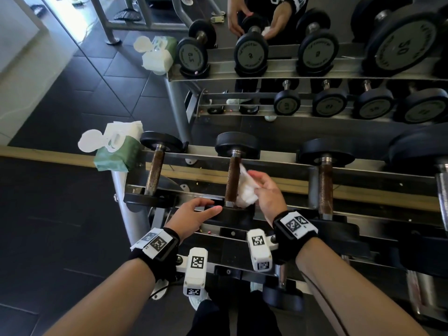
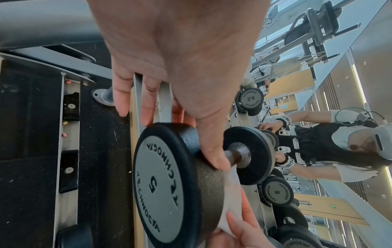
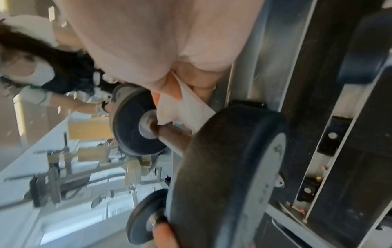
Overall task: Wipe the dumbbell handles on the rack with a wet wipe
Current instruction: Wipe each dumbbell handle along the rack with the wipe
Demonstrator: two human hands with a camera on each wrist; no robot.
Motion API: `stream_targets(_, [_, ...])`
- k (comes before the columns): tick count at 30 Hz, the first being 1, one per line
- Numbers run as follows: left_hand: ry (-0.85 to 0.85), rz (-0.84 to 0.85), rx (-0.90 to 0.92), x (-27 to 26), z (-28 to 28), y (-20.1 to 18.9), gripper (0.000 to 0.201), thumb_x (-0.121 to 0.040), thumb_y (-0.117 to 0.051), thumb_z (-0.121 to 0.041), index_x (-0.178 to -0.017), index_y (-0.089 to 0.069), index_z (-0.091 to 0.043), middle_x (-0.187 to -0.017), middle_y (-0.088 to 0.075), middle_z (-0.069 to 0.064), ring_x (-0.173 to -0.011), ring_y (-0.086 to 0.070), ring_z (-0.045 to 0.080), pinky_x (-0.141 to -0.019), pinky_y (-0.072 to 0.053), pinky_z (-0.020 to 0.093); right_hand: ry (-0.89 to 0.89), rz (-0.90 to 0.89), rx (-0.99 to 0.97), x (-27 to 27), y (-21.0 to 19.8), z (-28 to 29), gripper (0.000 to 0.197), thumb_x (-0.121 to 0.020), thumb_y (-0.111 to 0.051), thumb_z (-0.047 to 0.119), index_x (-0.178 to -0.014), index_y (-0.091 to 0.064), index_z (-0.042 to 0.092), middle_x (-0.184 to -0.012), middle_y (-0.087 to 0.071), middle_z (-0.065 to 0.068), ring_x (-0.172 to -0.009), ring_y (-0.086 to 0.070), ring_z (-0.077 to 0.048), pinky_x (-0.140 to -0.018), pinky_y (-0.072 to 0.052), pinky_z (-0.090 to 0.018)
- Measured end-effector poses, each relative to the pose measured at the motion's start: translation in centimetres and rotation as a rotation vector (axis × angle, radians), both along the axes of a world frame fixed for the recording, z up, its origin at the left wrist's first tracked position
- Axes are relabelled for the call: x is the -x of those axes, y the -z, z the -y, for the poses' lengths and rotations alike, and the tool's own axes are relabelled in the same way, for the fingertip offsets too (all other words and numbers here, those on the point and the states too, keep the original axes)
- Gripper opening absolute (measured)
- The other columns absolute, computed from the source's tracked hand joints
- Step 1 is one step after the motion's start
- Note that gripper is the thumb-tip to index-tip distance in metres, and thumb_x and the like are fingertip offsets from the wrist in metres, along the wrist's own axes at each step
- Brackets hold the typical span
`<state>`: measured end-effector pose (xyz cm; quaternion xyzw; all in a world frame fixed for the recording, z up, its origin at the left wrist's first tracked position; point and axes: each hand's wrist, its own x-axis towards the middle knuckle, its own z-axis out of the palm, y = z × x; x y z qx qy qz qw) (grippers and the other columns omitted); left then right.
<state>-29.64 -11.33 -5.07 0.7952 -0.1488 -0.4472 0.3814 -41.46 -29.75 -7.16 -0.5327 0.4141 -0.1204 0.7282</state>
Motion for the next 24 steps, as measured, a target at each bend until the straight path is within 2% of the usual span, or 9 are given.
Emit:
stream_targets(2, [0.000,0.000,-0.003,0.0,-0.1,0.1,0.038,-0.081,-0.072,-0.050,-0.115,-0.065,-0.033,-0.108,-0.067,-0.012,-0.099,-0.063,0.005,-0.086,-0.051,0.029,0.018,-0.032,-0.011,-0.8,0.0,0.4,0.060,-0.094,-0.035,-0.007,-0.137,-0.053,0.031,-0.131,-0.058,-0.002,-0.114,-0.060,-0.018,-0.100,-0.051,-0.038])
stream_targets(3, [-0.003,-0.003,-0.002,0.0,-0.1,0.2,0.038,-0.081,-0.072,-0.050,-0.115,-0.065,-0.033,-0.107,-0.068,-0.011,-0.098,-0.064,0.005,-0.085,-0.052,0.028,-0.005,-0.038,-0.029,-1.3,0.1,0.4,0.062,-0.096,-0.035,-0.005,-0.141,-0.050,0.034,-0.128,-0.057,0.001,-0.115,-0.058,-0.019,-0.101,-0.050,-0.038])
stream_targets(8, [-0.029,-0.015,0.024,0.1,0.0,0.4,0.036,-0.082,-0.073,-0.046,-0.114,-0.066,-0.031,-0.101,-0.070,-0.011,-0.083,-0.067,-0.002,-0.065,-0.051,0.016,-0.156,-0.051,-0.022,-2.1,-0.1,-1.2,0.056,-0.102,-0.033,-0.002,-0.147,-0.042,0.029,-0.107,-0.057,0.024,-0.086,-0.063,0.010,-0.070,-0.045,-0.003])
stream_targets(12, [-0.032,-0.019,0.034,0.1,0.0,0.4,0.035,-0.082,-0.074,-0.044,-0.113,-0.066,-0.030,-0.095,-0.071,-0.012,-0.071,-0.065,-0.011,-0.053,-0.048,0.009,-0.266,-0.080,0.039,0.2,-0.8,-1.4,0.037,-0.104,-0.042,0.009,-0.122,-0.064,0.032,-0.117,-0.064,0.010,-0.103,-0.061,-0.004,-0.096,-0.043,-0.018])
stream_targets(14, [-0.032,-0.024,0.030,0.0,-0.1,0.4,0.037,-0.080,-0.074,-0.046,-0.113,-0.066,-0.032,-0.096,-0.071,-0.011,-0.072,-0.066,-0.010,-0.055,-0.049,0.010,-0.259,-0.073,-0.018,0.3,-1.3,-0.5,0.030,-0.101,-0.049,0.008,-0.104,-0.073,0.026,-0.102,-0.071,0.001,-0.084,-0.069,-0.003,-0.079,-0.051,-0.017])
stream_targets(16, [-0.029,-0.017,0.025,0.0,-0.1,0.4,0.038,-0.078,-0.074,-0.049,-0.112,-0.066,-0.034,-0.098,-0.071,-0.012,-0.075,-0.066,-0.009,-0.056,-0.049,0.010,-0.136,-0.032,-0.094,-0.2,-1.6,0.5,0.029,-0.098,-0.048,0.000,-0.110,-0.072,0.012,-0.094,-0.072,-0.006,-0.070,-0.071,-0.008,-0.061,-0.055,-0.019])
stream_targets(19, [-0.020,-0.016,0.008,-0.1,-0.2,0.4,0.039,-0.074,-0.074,-0.055,-0.109,-0.066,-0.039,-0.095,-0.072,-0.015,-0.078,-0.067,-0.008,-0.061,-0.050,0.013,0.033,-0.026,-0.101,-1.6,-1.3,1.4,0.035,-0.102,-0.044,0.004,-0.128,-0.064,0.017,-0.112,-0.066,-0.014,-0.088,-0.066,-0.025,-0.081,-0.056,-0.035])
stream_targets(22, [-0.030,-0.018,0.018,0.0,-0.2,0.3,0.056,-0.059,-0.072,-0.067,-0.106,-0.067,-0.039,-0.090,-0.072,-0.021,-0.078,-0.067,-0.006,-0.063,-0.050,0.015,-0.090,-0.057,-0.048,-3.0,-1.0,0.5,0.048,-0.103,-0.036,0.007,-0.136,-0.055,0.037,-0.139,-0.054,-0.012,-0.119,-0.057,-0.031,-0.108,-0.044,-0.045])
stream_targets(24, [-0.032,-0.017,0.025,0.1,-0.1,0.2,0.057,-0.057,-0.072,-0.067,-0.105,-0.067,-0.038,-0.088,-0.072,-0.023,-0.076,-0.068,-0.005,-0.062,-0.050,0.015,-0.176,-0.043,-0.017,-3.2,-1.0,-0.5,0.054,-0.104,-0.032,0.005,-0.145,-0.044,0.039,-0.143,-0.052,-0.014,-0.126,-0.054,-0.029,-0.114,-0.037,-0.044])
